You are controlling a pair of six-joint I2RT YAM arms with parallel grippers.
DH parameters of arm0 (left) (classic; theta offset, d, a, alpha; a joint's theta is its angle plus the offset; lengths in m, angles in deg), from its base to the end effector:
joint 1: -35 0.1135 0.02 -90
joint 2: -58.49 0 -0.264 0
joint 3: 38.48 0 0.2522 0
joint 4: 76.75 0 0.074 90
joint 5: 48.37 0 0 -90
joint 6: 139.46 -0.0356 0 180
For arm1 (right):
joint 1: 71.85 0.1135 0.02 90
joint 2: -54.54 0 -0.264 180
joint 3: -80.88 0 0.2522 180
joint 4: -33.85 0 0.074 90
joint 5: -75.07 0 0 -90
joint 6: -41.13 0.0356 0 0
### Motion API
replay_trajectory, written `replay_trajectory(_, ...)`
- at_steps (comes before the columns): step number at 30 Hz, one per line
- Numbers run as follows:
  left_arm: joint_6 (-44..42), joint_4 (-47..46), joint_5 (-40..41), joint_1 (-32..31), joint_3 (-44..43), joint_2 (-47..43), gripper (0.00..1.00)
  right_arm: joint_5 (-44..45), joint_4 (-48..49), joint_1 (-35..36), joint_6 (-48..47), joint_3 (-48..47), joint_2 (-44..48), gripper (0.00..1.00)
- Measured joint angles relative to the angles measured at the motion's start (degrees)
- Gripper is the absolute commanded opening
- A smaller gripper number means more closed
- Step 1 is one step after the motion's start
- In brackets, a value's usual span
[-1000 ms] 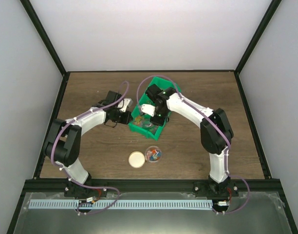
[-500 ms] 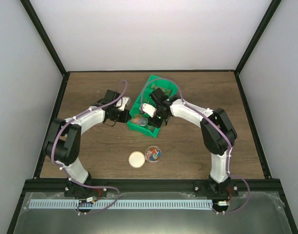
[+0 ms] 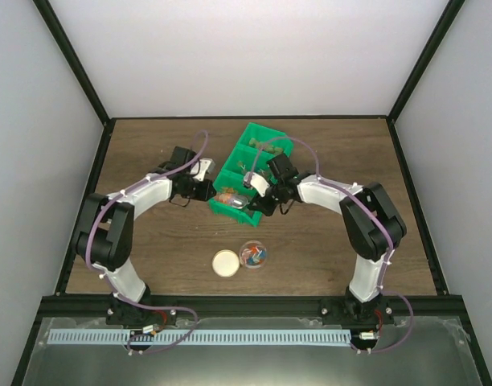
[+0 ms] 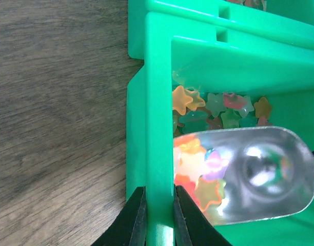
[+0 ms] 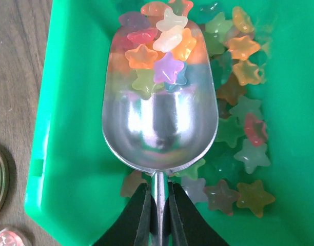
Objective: Pack the candies
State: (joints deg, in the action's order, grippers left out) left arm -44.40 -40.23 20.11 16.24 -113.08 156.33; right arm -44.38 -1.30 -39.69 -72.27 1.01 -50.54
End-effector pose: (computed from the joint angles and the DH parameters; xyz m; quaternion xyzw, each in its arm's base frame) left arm 0.3193 -0.1223 0.1830 0.1615 0.9358 -0.2292 0.2135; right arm 0.3029 0.2111 0.1697 -0.4933 0.7969 0.2639 0.2279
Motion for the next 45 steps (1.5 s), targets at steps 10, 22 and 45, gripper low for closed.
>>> replay_trajectory(10,-0.81,0.39,-0.20,0.15,-0.90,0.74,0.04,-4.02,5.77,-3.74,1.64,3.41,1.75,0.01)
replay_trajectory(22,-1.20,0.57,-0.68,0.42,-1.75,1.46,0.07,-8.79,12.85,-5.03,0.24,9.42,3.04,0.01)
replay_trajectory(45,-3.78,1.75,-4.81,1.88,-4.44,-2.80,1.00,-19.06,6.27,-17.14,-13.75,13.44,17.86,0.01)
